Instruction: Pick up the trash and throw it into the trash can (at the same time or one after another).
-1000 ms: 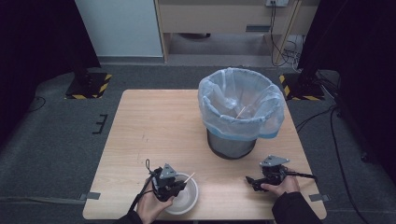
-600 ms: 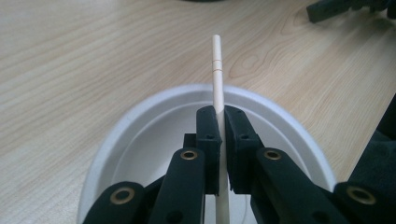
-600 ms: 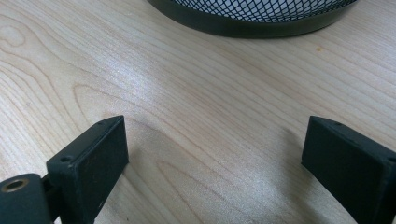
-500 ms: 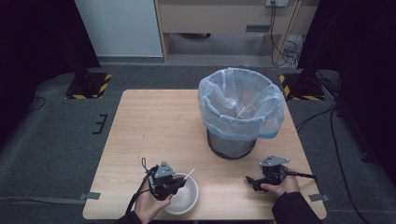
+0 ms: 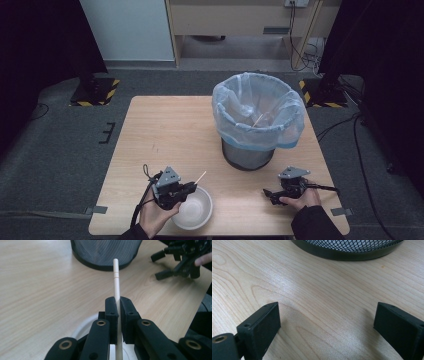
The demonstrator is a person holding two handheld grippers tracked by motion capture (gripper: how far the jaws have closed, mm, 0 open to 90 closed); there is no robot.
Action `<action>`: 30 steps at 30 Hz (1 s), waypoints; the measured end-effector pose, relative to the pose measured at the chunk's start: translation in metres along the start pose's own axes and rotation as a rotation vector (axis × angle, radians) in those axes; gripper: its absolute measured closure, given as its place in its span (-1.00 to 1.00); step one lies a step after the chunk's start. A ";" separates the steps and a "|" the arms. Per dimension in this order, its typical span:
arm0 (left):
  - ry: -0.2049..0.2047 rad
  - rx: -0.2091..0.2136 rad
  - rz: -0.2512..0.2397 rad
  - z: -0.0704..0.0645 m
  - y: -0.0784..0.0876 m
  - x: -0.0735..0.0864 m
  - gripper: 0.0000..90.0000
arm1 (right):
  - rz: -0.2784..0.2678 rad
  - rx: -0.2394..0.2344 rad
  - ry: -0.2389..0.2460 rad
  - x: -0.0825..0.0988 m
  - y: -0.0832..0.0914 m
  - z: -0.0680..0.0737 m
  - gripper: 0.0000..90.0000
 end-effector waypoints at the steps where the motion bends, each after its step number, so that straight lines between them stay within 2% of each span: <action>1: -0.003 -0.002 -0.009 0.002 0.001 -0.003 0.89 | 0.000 -0.001 -0.001 0.000 0.000 0.000 -0.84; 8: 0.001 -0.021 -0.097 0.009 0.012 -0.026 0.89 | -0.004 -0.004 -0.003 0.000 0.000 0.000 -0.86; 13: -0.013 -0.027 -0.155 0.011 0.017 -0.046 0.89 | -0.023 0.000 -0.003 0.000 -0.001 0.000 -0.88; 16: -0.016 -0.024 -0.170 0.010 0.017 -0.053 0.89 | -0.027 0.000 -0.003 0.000 -0.001 0.000 -0.89; 22: -0.035 -0.021 -0.233 0.008 0.020 -0.080 0.89 | -0.034 0.001 -0.001 0.001 -0.001 0.000 -0.89; 23: -0.040 -0.024 -0.255 0.008 0.022 -0.089 0.89 | -0.036 0.002 -0.001 0.001 -0.002 0.000 -0.89; 25: -0.039 -0.025 -0.268 0.008 0.023 -0.094 0.89 | -0.035 0.001 -0.001 0.001 -0.001 0.000 -0.89; 26: -0.038 -0.026 -0.291 0.008 0.025 -0.103 0.89 | -0.034 0.001 -0.001 0.001 -0.001 0.000 -0.89; 30: -0.048 -0.032 -0.318 0.009 0.028 -0.115 0.89 | -0.033 -0.002 -0.004 0.001 -0.001 0.000 -0.90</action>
Point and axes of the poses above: each handheld gripper's, and its own axes: y roughly backward along the jaws, x roughly out of its underside, z roughly to its left, the point moved 8 cm from there along -y, roughly forward along the jaws, and after that the axes turned 9 degrees about -z, right-handed, at the moved point
